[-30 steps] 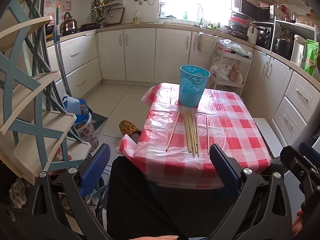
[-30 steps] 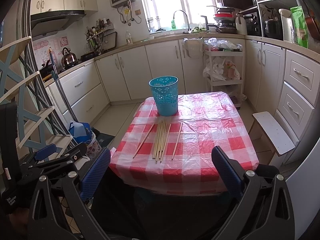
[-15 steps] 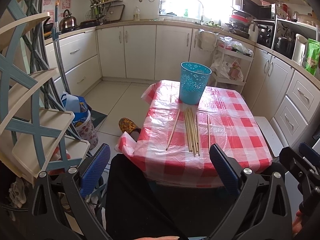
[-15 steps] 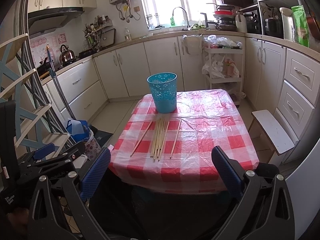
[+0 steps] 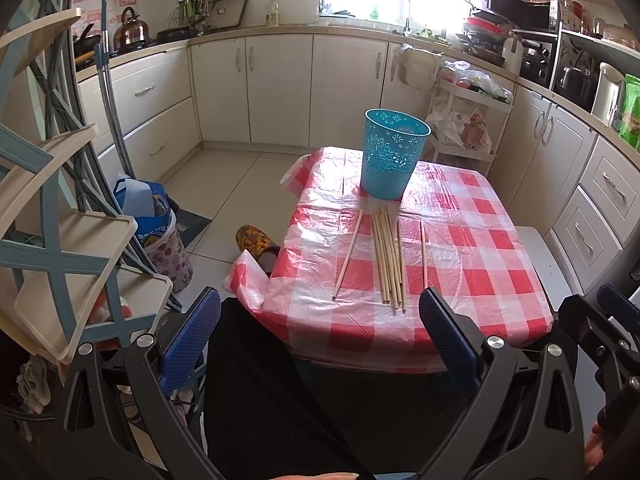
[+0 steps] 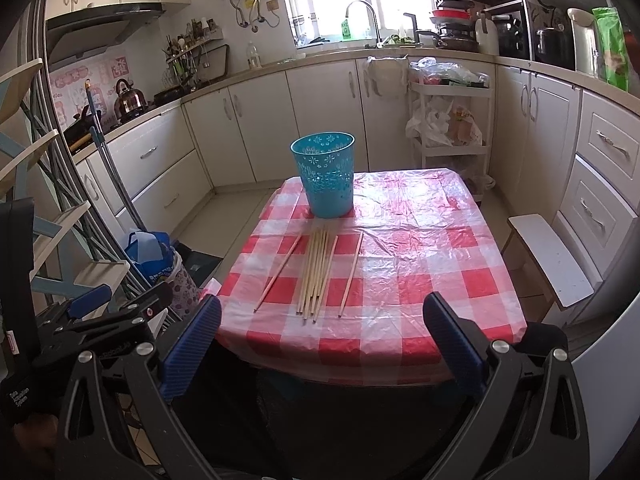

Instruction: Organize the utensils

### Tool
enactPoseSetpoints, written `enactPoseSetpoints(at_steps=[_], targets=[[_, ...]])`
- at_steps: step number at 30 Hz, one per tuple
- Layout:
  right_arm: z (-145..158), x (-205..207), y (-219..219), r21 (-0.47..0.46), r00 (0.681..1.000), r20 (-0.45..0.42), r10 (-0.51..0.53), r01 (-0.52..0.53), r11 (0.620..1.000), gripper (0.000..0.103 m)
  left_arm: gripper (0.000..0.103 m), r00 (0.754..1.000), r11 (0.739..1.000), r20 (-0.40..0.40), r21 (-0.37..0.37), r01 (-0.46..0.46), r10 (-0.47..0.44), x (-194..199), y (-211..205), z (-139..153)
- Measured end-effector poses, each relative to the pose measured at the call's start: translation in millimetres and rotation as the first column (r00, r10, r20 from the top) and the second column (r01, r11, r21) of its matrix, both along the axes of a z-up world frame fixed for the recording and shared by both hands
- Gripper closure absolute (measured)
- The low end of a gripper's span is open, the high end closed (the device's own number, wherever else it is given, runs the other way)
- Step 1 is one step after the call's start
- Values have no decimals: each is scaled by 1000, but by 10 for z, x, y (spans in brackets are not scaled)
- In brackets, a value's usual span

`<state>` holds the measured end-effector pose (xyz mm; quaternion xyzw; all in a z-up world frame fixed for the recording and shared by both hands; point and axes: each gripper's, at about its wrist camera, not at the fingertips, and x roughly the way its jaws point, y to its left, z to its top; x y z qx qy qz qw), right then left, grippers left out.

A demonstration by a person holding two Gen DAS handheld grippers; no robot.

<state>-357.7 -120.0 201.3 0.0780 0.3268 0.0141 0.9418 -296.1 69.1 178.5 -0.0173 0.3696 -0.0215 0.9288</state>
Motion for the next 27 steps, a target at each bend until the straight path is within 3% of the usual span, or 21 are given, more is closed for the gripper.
enactPoseSetpoints(at_steps=[16,27], targets=[[-307,508,-104,-29,998,-62,-26,24,999,6,8,998,1000,-67,19,-11,12,442,-40,-321],[-930,1270,-575,-106,983,-142,-120,106,989,6,8,989,999,-148,45,-13,20,1087,-20,-800]])
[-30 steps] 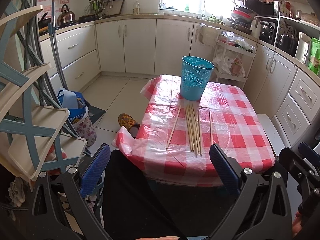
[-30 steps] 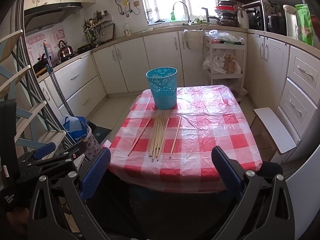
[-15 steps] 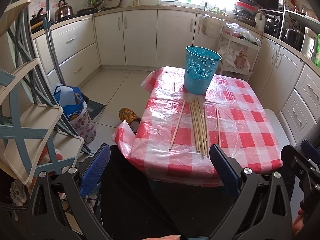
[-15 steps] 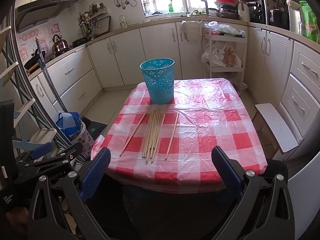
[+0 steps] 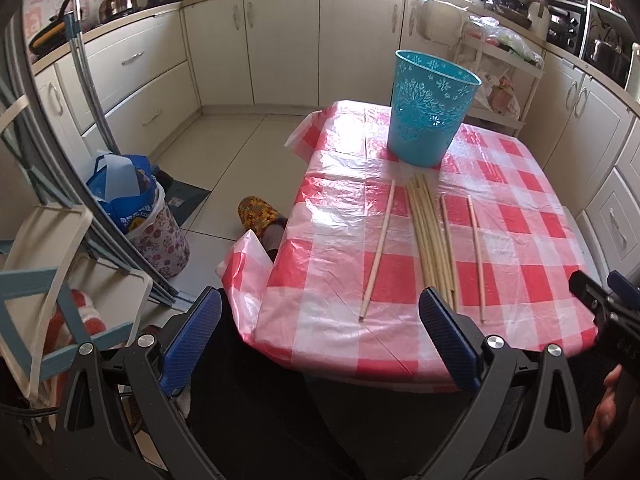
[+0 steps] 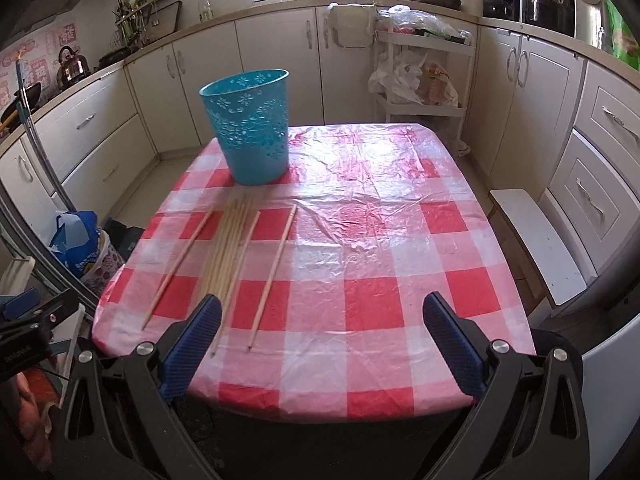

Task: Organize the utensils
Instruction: 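Grasp a wooden chopstick with the right tool while the left tool grasps another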

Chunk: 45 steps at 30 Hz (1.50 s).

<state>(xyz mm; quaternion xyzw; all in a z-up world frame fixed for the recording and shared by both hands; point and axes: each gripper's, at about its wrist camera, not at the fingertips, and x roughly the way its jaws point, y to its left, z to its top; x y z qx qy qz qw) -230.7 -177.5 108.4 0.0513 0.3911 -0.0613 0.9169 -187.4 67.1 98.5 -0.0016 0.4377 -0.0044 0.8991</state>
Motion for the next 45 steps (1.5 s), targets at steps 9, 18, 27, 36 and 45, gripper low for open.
enactPoseSetpoints(at_steps=[9,18,27,36,45], targets=[[-431,656,-202,-33,995,-102,11,-15,999,34,10,999,999,-14,-5,45,-45,578,-101,-261],[-655,1100,-16,22,989,-134,61,-59,998,40,23,989,988,-26,45,146,-145,1254,-420,-541],[-890,1463,188,-21,978,-180,105,-110,994,58,36,972,971,-57,47,233,-230,1675,-651,-762],[-882,1600,71,27,952,-214,217,-216,976,93,57,943,939,-100,103,327,-317,1800,-888,-946],[-874,1620,32,42,937,-239,254,-251,967,97,98,916,919,-117,51,391,-383,1747,-952,-940]])
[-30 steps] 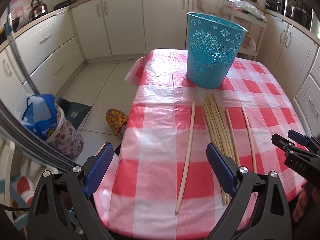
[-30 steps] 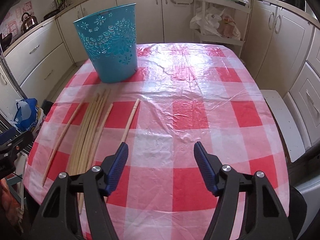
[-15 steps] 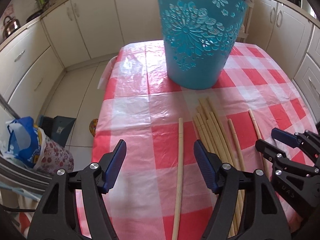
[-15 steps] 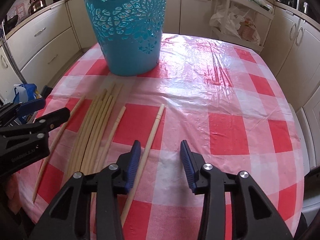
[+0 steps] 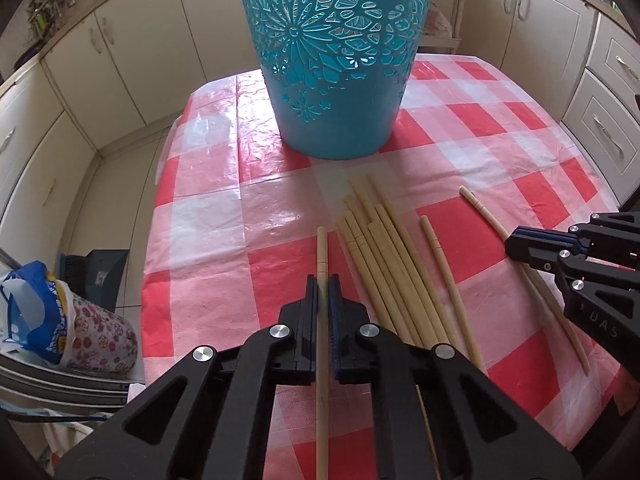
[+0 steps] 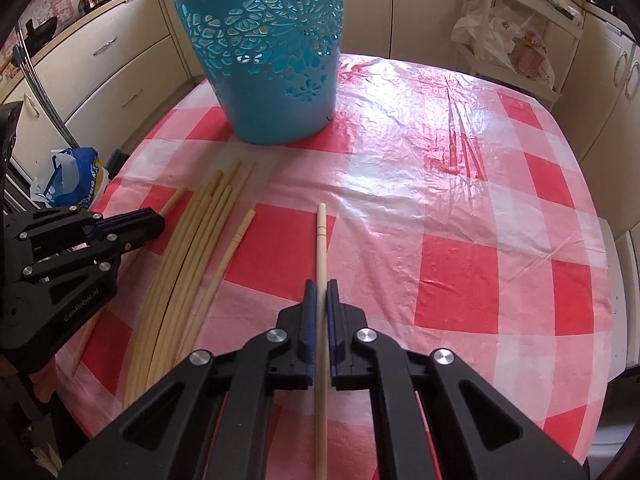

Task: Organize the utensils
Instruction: 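Grasp a wooden chopstick with the right tool while the left tool grasps another, then lift chopsticks to the teal basket and open the left tool over it while right carries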

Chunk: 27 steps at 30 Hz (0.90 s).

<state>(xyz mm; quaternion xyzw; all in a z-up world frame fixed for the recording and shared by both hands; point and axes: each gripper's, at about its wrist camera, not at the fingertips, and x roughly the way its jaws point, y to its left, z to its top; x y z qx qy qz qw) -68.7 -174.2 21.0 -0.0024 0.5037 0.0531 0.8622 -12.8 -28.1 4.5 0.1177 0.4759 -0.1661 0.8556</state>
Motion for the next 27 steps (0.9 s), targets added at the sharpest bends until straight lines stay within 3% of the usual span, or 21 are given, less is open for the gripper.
enactPoseSetpoints(at_steps=[8,18,23,27], targets=[[33,-83,-14,-2,1000,28,-15,15,1000,97,98,998,993,-60,-115,-41,34,19,205,55],[151,-254,-195,190,991,70,-111,96,977,97,98,995,953,-62,-290,-92,77,-53,606,329],[130,-312,-250,251,988,64,-139,119,961,97,98,997,925,-14,-371,-77,78,-89,724,646],[99,-353,-315,288,985,60,-161,138,948,97,98,994,889,54,-455,-58,93,-72,765,1050]])
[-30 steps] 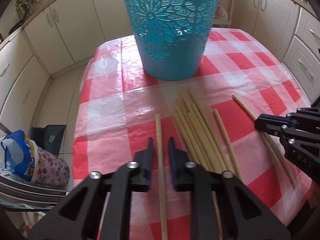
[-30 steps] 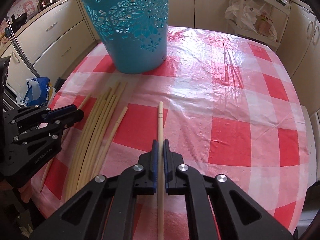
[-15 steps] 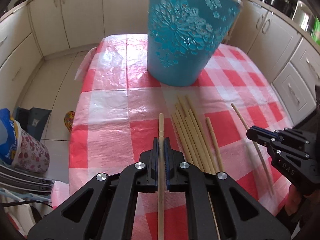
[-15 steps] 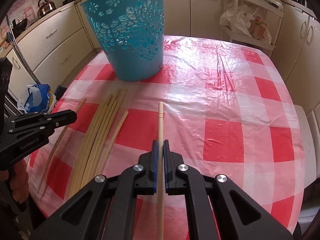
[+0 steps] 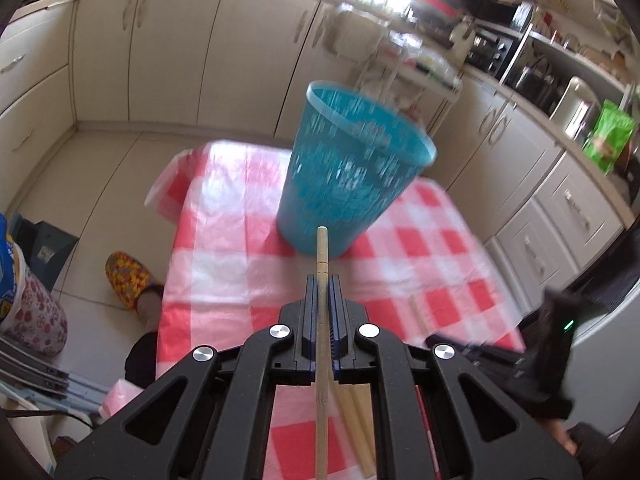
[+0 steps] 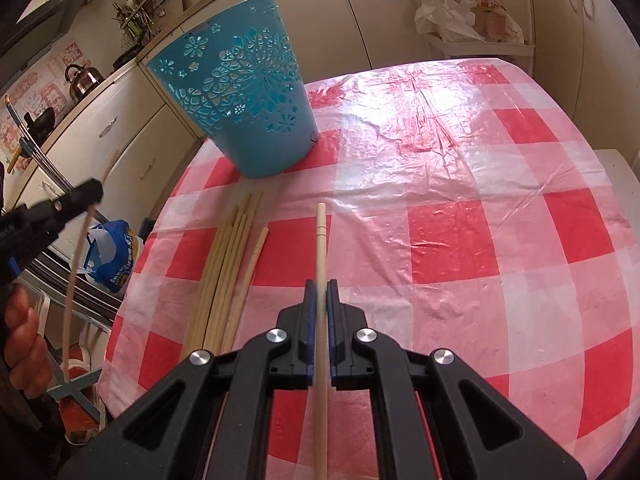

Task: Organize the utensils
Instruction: 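Lift chopsticks to the teal basket and open the left tool over it while right carries, then lower the right tool's chopstick into the teal basket and open the right tool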

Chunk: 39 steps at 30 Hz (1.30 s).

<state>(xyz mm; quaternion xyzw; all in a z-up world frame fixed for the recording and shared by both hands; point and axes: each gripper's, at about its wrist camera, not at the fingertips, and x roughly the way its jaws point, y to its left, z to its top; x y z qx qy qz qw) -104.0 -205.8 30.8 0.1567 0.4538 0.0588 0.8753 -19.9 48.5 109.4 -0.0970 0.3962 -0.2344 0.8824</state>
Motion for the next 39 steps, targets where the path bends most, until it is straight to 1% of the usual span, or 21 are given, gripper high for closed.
enactPoseSetpoints(at_steps=[3,5,7,11,12,15,17,20,21,23,25,26,27,28,29,33,35,37,39], targets=[[-21,-26,-28,24,1000,4,-10,9,1000,97,98,996,997,82,-73,-12,18,94,-20,365],[-31,-42,-45,36,1000,7,-11,11,999,97,98,990,994,137,-104,-24,38,201,-55,589],[-46,-50,-54,47,1000,12,-13,12,999,97,98,976,990,208,-135,-39,67,393,-159,831],[-53,-50,-74,69,1000,24,-17,16,997,97,98,947,975,293,-212,-73,134,817,-329,1120],[-54,-47,-84,73,999,27,-17,15,997,97,98,937,972,316,-221,-82,151,923,-378,1168],[-68,-33,-112,87,999,29,-19,16,996,97,98,891,962,396,-236,-134,222,1166,-522,1286],[-92,-17,-133,96,999,26,-19,16,995,97,98,863,949,423,-260,-177,277,1297,-602,1298],[-132,9,-163,115,1000,20,-23,21,993,97,98,844,940,433,-263,-216,315,1455,-690,1213],[-140,14,-171,119,1000,19,-24,22,993,97,98,849,941,423,-252,-224,316,1515,-725,1165],[-149,29,-193,126,999,20,-28,25,992,97,98,873,948,386,-229,-220,296,1612,-772,1044],[-150,43,-219,132,999,22,-31,28,991,97,98,890,954,359,-203,-221,282,1651,-792,910],[-149,46,-229,133,999,24,-32,29,991,97,98,895,955,351,-205,-213,275,1648,-782,897],[-145,57,-237,132,999,26,-34,30,991,97,98,891,953,355,-203,-223,284,1624,-766,908],[-139,65,-246,132,999,27,-36,32,991,97,98,887,955,362,-185,-233,287,1599,-759,894],[-133,69,-252,131,999,29,-38,34,991,97,98,889,959,364,-162,-235,279,1591,-769,882],[-42,99,-263,122,998,46,-44,38,992,97,98,912,967,325,-130,-219,250,1618,-738,842],[66,114,-275,119,996,68,-49,41,992,97,97,918,968,311,-126,-215,245,1589,-702,842],[218,139,-291,125,993,108,-57,43,991,97,94,921,970,309,-121,-210,238,1491,-651,854],[425,173,-304,136,984,166,-62,39,990,97,82,917,969,315,-111,-219,243,1338,-563,855]])
